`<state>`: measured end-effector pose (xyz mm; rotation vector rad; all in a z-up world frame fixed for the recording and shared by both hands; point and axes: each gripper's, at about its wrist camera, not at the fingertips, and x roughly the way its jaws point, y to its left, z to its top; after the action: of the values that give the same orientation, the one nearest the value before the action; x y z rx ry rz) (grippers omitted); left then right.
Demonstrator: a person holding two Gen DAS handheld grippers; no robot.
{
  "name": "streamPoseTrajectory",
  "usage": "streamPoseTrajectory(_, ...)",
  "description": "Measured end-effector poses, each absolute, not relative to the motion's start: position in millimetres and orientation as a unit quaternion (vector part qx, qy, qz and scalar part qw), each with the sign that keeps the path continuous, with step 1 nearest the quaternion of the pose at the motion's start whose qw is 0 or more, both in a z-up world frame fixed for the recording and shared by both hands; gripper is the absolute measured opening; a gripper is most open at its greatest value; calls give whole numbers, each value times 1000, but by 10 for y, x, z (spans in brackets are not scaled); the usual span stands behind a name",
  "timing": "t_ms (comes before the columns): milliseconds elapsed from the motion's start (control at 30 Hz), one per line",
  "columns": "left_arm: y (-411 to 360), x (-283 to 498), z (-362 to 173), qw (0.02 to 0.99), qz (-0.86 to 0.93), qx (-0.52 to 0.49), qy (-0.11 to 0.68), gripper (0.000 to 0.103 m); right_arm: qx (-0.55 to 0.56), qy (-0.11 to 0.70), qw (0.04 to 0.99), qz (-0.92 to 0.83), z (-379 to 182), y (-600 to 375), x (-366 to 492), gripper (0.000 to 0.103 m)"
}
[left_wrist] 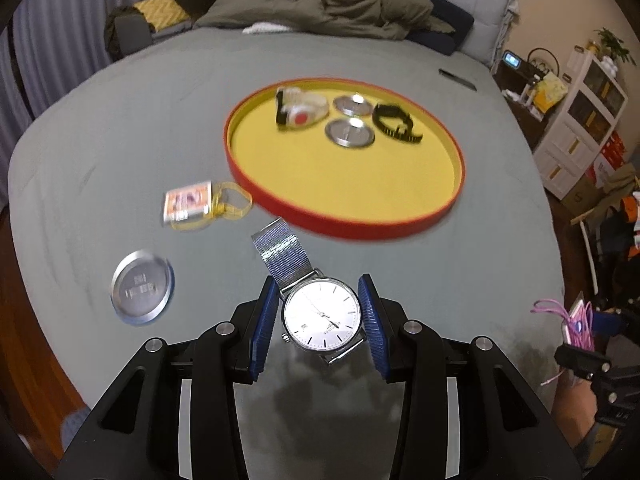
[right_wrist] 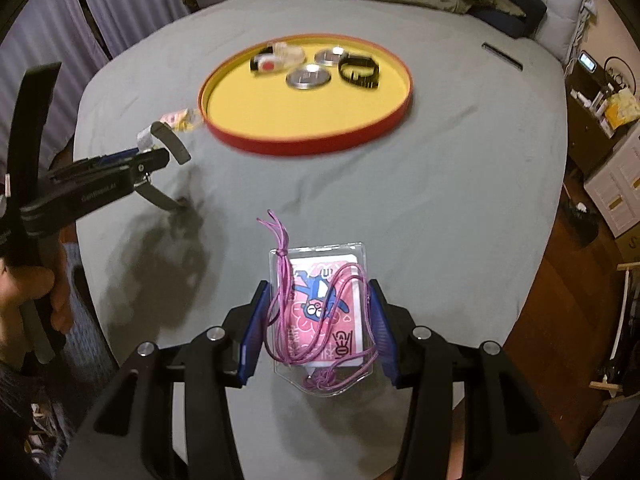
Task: Organize jewelry
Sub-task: 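Carry the watch and pink badge over the tray and open both tools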
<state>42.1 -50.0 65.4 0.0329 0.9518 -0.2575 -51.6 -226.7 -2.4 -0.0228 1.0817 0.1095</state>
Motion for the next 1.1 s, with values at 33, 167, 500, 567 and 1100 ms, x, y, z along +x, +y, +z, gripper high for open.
streamPoseTrajectory(33,-509,464,701,883,-125,16,453,39,-10,512,858,52,10,-2279,-480,45)
streamPoseTrajectory(167,-565,641,848,889,-129,18,438,39,-8,494,868,54,220,-2304,-260,45)
streamPoseTrajectory(500,-653,1295,1040,898,-129,12,420,39,-7,471,881,50,573,-2350,486,45)
streamPoseTrajectory(567,-661,1439,1059,898,-130,10,419,38,-8,470,881,49,602,-2347,649,45)
streamPoseTrajectory(1100,-648,2526,548,877,-123,14,464,22,16,511,858,55,131,-2278,2128,45)
